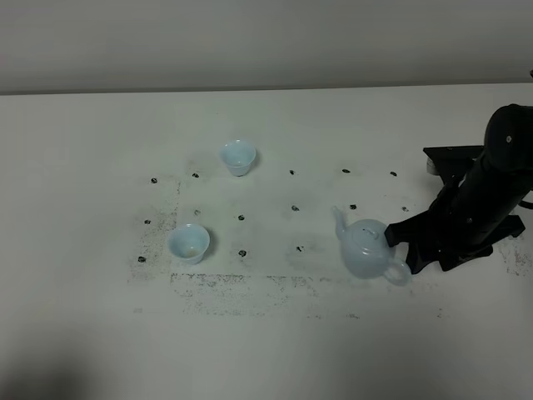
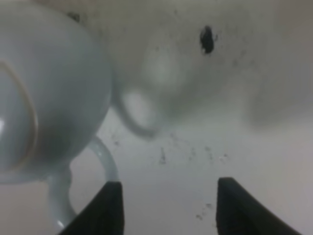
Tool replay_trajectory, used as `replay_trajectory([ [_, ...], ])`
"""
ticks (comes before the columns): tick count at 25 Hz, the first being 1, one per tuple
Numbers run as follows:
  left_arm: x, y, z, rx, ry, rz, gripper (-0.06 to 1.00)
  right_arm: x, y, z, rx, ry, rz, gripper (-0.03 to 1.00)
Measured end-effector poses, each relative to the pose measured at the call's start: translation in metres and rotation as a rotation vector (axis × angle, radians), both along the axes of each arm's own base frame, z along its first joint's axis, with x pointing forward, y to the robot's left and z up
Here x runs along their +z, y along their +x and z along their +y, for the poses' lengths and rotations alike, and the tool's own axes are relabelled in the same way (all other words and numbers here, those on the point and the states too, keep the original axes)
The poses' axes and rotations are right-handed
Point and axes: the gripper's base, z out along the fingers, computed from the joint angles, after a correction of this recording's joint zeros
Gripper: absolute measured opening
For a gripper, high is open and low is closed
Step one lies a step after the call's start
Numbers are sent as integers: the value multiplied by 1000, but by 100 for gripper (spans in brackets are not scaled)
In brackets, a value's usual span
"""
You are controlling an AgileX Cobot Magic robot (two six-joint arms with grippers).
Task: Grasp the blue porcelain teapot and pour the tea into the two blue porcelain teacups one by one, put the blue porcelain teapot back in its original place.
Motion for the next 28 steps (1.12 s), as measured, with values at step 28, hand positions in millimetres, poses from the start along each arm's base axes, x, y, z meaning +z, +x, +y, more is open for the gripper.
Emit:
replay_trajectory([
  [28, 0, 0, 0, 1, -1, 0, 68, 4, 1, 10, 1, 111, -25, 42],
])
